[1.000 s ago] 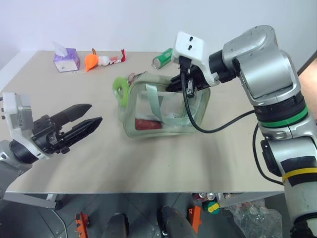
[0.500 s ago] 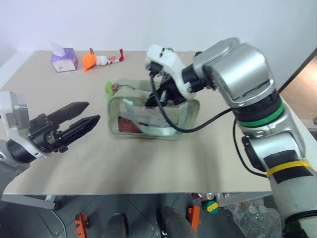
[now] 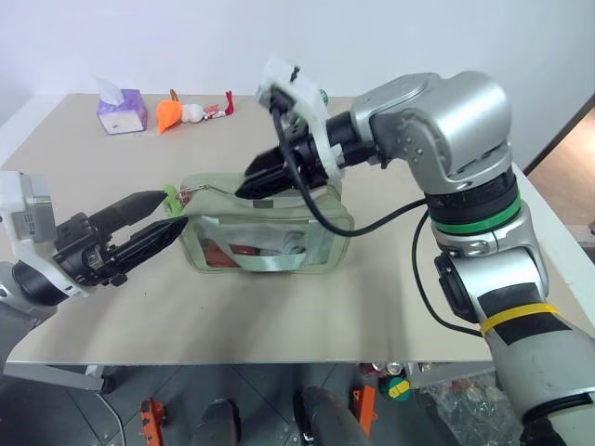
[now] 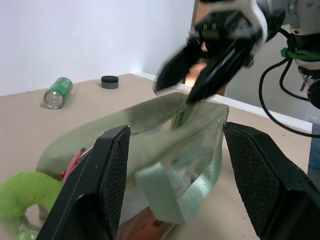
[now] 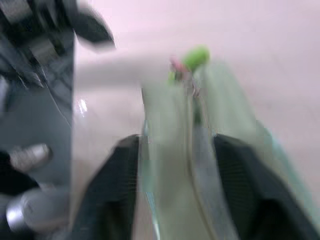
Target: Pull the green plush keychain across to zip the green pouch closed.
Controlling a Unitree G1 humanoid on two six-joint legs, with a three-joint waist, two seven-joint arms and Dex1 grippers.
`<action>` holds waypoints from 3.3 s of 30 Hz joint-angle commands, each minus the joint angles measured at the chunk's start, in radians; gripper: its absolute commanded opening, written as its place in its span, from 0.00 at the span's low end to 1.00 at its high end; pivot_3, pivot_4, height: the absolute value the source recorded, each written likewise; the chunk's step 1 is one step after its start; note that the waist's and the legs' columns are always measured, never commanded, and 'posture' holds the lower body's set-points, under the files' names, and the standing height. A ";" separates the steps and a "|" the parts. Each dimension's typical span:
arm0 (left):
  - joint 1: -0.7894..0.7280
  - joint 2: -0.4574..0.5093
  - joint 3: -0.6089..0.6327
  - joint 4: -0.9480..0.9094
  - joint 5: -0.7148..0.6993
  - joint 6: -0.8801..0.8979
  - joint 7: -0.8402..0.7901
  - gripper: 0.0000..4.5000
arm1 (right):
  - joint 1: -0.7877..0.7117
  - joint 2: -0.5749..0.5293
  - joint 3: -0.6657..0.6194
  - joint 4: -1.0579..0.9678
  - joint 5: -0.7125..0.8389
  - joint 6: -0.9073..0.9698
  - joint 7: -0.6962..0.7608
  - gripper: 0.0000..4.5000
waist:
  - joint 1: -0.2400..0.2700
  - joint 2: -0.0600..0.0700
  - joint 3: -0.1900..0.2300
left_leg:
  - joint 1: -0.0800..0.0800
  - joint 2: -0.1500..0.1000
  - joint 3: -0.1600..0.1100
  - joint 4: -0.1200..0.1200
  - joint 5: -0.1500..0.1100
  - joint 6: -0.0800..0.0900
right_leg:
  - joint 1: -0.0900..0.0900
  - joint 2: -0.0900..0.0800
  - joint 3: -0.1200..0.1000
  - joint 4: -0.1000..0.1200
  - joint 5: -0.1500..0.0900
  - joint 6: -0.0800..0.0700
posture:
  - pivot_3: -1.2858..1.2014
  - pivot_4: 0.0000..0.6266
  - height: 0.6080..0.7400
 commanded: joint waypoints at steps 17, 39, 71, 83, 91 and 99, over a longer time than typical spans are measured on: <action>-0.087 0.061 -0.077 0.015 -0.033 0.023 -0.103 0.68 | 0.425 -0.587 -0.200 -0.153 0.117 -0.490 0.359 0.94 | 0.003 0.003 0.002 | 0.000 -0.001 0.000 -0.001 -0.005 0.006 | 0.001 -0.002 -0.001 -0.001 -0.006 0.000 | 0.52 0.24 1.00; -0.203 0.066 -0.191 0.009 -0.056 0.076 -0.089 0.68 | 0.522 -0.470 -0.056 -0.135 -0.038 -0.684 0.205 0.88 | 0.004 0.004 0.002 | 0.001 -0.001 0.000 0.002 -0.004 0.006 | 0.002 0.000 0.001 0.000 -0.003 0.000 | 0.52 0.24 1.00; -0.115 -0.008 -0.008 0.353 0.085 0.057 0.088 0.68 | 0.539 -0.419 -0.041 -0.146 -0.039 -0.720 0.216 0.00 | 0.004 0.003 0.002 | 0.002 0.000 0.000 0.002 -0.004 0.006 | 0.002 0.001 0.001 0.001 -0.003 0.000 | 0.52 0.24 1.00; -0.210 -0.054 -0.129 0.477 0.174 0.079 0.078 0.68 | 0.567 -0.424 -0.055 -0.184 -0.032 -0.696 0.187 0.00 | 0.003 0.003 0.002 | 0.002 0.000 0.000 0.002 -0.004 0.006 | 0.002 0.001 0.000 0.001 -0.002 -0.001 | 0.52 0.24 1.00; -0.264 -0.072 -0.196 0.512 0.222 0.092 0.047 0.68 | 0.587 -0.433 -0.070 -0.214 -0.022 -0.675 0.165 0.00 | 0.002 0.003 0.002 | 0.002 0.000 -0.001 0.002 -0.004 0.006 | 0.002 0.001 0.000 0.001 -0.002 -0.001 | 0.52 0.24 1.00; -0.297 -0.096 -0.214 0.539 0.264 0.086 0.041 0.63 | 0.598 -0.442 -0.074 -0.229 -0.018 -0.664 0.150 0.00 | 0.003 0.003 0.002 | 0.002 0.000 -0.001 0.002 -0.004 0.006 | 0.002 0.001 0.000 0.001 -0.002 -0.001 | 0.52 0.24 1.00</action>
